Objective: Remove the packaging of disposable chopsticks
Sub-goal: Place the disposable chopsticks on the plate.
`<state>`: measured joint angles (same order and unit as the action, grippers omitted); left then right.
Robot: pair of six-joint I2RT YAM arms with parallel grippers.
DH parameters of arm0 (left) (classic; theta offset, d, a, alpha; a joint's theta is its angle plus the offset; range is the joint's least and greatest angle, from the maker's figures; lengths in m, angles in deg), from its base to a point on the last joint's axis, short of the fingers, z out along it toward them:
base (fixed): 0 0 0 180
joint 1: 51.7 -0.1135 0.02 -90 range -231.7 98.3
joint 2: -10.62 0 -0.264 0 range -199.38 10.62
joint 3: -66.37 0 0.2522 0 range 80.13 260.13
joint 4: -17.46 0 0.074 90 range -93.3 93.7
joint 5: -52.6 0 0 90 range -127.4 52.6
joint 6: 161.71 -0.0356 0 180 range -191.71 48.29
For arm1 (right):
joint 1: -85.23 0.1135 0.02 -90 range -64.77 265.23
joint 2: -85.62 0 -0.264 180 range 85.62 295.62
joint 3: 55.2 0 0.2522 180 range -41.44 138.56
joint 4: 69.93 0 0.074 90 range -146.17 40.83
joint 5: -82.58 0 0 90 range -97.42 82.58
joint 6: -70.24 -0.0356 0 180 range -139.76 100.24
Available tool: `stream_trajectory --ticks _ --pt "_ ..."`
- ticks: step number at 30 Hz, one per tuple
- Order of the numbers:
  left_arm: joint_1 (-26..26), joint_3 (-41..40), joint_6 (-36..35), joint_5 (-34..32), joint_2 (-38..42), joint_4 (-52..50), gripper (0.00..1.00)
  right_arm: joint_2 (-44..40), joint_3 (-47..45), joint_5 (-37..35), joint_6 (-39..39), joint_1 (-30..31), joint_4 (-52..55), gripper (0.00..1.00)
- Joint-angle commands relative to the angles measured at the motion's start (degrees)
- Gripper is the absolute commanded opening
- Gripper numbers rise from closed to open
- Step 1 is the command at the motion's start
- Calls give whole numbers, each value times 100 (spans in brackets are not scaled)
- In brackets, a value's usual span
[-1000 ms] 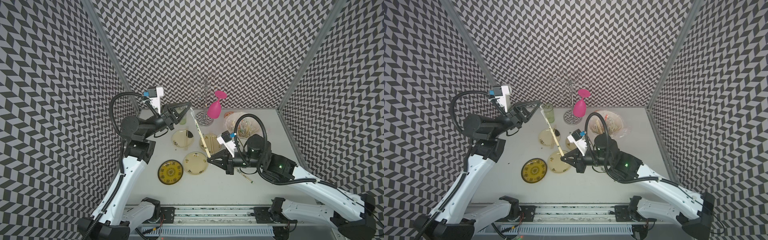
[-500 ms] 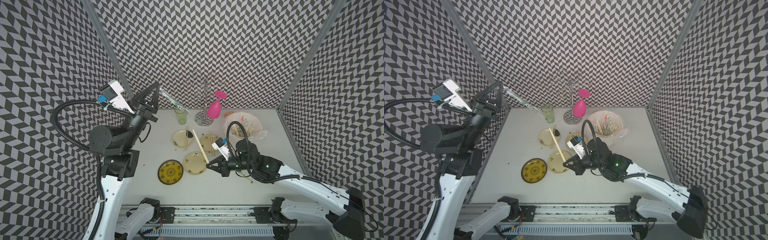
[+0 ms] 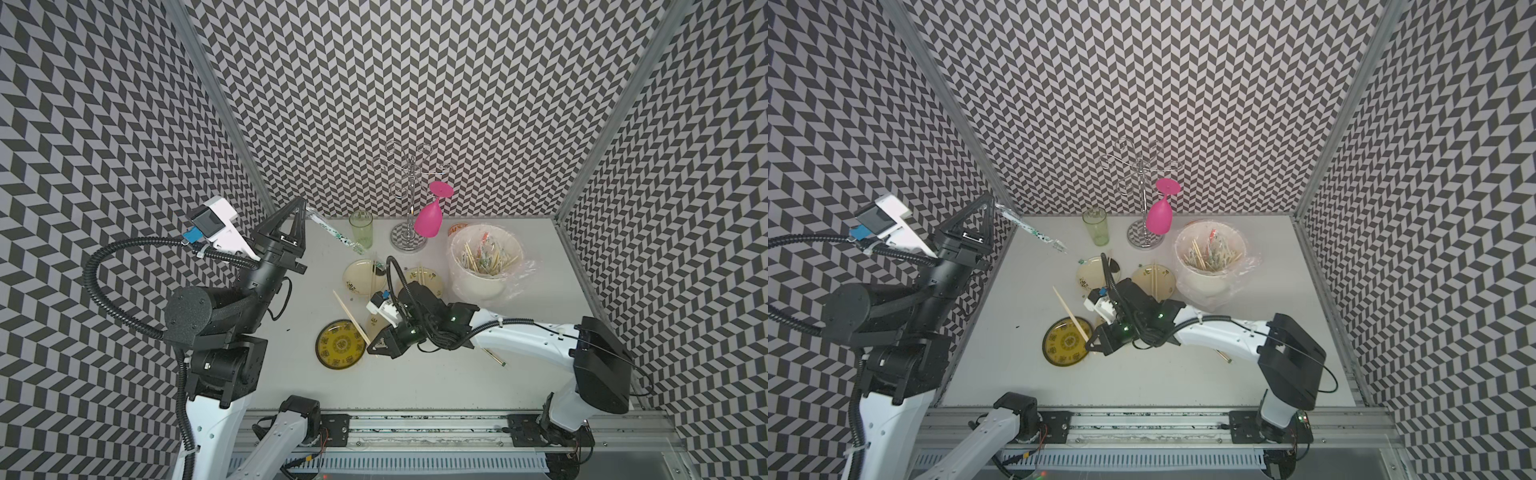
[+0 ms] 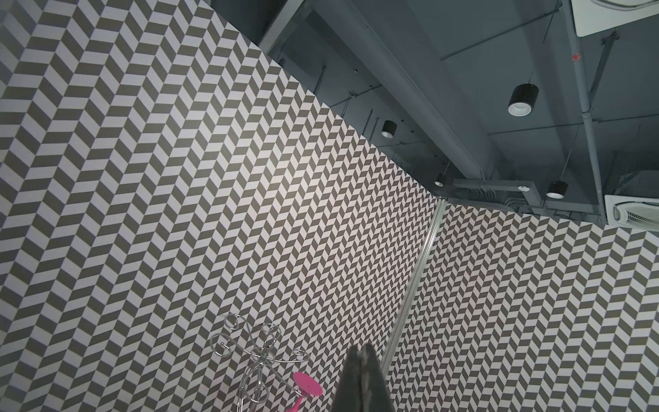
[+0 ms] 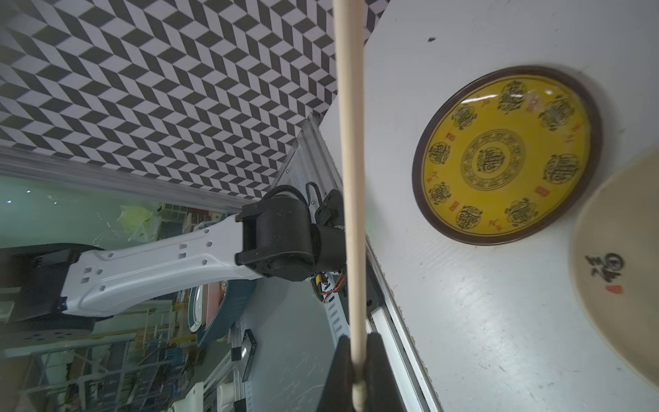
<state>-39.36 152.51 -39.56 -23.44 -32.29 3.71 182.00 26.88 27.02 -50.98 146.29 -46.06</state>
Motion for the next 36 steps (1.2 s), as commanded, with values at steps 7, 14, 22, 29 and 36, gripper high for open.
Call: stream_trajectory --ticks 7,14,22,29,36 --pt "-21 50 256 196 -111 86 0 709 603 140 -334 74 -91 0" --pt "-21 290 -22 -33 72 -258 0 1513 1048 293 -315 98 330 0" --pt "-21 21 -32 -56 252 -309 0 2226 1583 386 -341 117 682 0" --pt "-21 -140 -67 -86 388 -317 0 2707 1834 406 -519 117 725 0" --pt "-4 -154 -154 -112 452 -350 0 2953 2042 338 -563 116 849 0"
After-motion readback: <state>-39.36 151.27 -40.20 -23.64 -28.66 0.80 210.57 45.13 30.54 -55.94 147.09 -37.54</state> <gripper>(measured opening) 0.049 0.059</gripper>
